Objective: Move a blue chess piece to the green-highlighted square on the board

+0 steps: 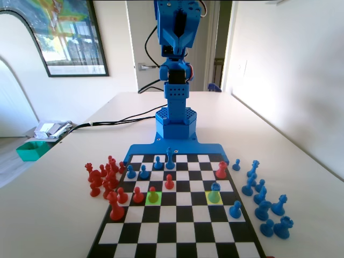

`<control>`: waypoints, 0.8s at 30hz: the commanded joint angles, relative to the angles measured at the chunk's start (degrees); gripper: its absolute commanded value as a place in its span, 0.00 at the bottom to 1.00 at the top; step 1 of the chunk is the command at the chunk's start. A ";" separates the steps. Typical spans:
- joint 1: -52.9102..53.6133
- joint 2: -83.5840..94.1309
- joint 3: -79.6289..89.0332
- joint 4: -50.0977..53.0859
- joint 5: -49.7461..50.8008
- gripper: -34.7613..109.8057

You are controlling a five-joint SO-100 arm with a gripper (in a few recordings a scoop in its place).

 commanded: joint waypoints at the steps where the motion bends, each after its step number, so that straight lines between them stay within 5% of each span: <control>1: -0.35 -0.79 -4.39 -0.09 -0.09 0.25; 11: -0.09 -16.44 -16.17 -1.05 10.81 0.25; 24: 8.26 -37.88 -16.79 -15.56 25.40 0.25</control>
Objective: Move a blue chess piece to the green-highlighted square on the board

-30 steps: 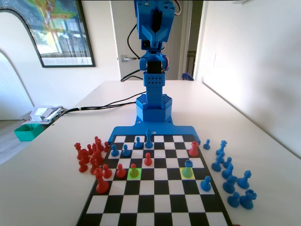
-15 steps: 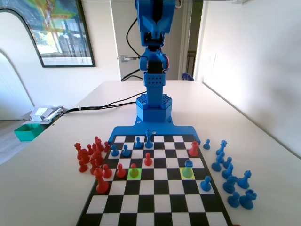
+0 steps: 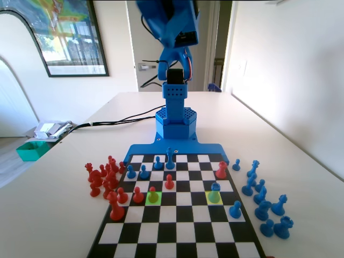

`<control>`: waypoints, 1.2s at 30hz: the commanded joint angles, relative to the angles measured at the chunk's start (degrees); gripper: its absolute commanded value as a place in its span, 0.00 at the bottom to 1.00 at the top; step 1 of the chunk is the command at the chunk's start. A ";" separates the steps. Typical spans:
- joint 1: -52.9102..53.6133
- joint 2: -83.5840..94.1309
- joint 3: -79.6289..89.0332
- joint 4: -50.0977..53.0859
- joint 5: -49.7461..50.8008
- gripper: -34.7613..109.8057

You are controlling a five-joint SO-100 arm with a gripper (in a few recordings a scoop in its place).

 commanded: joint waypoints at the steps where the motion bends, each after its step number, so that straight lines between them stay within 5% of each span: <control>1: 3.08 -6.86 -3.78 -2.37 3.78 0.25; 21: 10.11 -34.54 -0.09 -13.01 25.93 0.25; 36: 9.14 -51.42 -2.64 -22.68 33.05 0.30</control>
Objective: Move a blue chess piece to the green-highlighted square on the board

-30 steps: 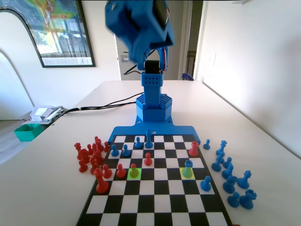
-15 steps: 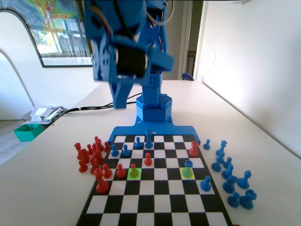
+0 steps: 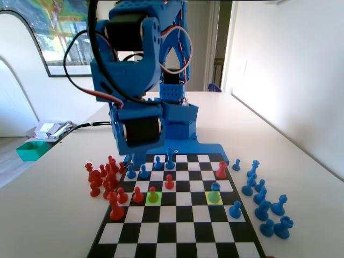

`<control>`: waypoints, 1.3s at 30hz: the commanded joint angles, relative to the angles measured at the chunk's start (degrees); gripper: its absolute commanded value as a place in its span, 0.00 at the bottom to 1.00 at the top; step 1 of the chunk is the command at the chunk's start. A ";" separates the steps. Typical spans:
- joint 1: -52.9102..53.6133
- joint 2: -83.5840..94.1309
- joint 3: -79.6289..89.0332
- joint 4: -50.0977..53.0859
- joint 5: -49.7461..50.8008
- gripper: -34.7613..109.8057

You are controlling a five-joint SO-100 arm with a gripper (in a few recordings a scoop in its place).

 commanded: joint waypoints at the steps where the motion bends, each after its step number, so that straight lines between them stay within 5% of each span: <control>1: -0.35 -0.09 -2.55 -2.11 0.53 0.30; 39: -3.16 -13.01 -3.34 -10.11 0.70 0.31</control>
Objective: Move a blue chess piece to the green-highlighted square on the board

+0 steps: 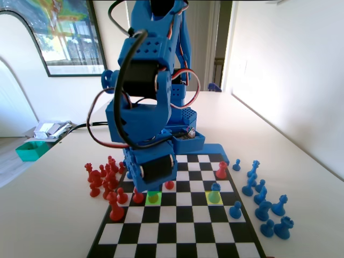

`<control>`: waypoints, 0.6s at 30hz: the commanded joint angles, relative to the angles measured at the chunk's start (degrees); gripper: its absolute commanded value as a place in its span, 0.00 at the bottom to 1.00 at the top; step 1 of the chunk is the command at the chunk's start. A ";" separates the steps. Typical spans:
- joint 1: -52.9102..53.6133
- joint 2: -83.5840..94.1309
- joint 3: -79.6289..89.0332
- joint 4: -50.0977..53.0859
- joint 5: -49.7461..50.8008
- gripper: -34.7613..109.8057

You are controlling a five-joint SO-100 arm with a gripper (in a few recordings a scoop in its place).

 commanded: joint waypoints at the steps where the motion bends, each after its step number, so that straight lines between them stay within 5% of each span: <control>1: 0.44 0.70 -2.72 0.09 -0.44 0.31; 18: 0.35 -0.88 -1.41 -3.25 -0.97 0.31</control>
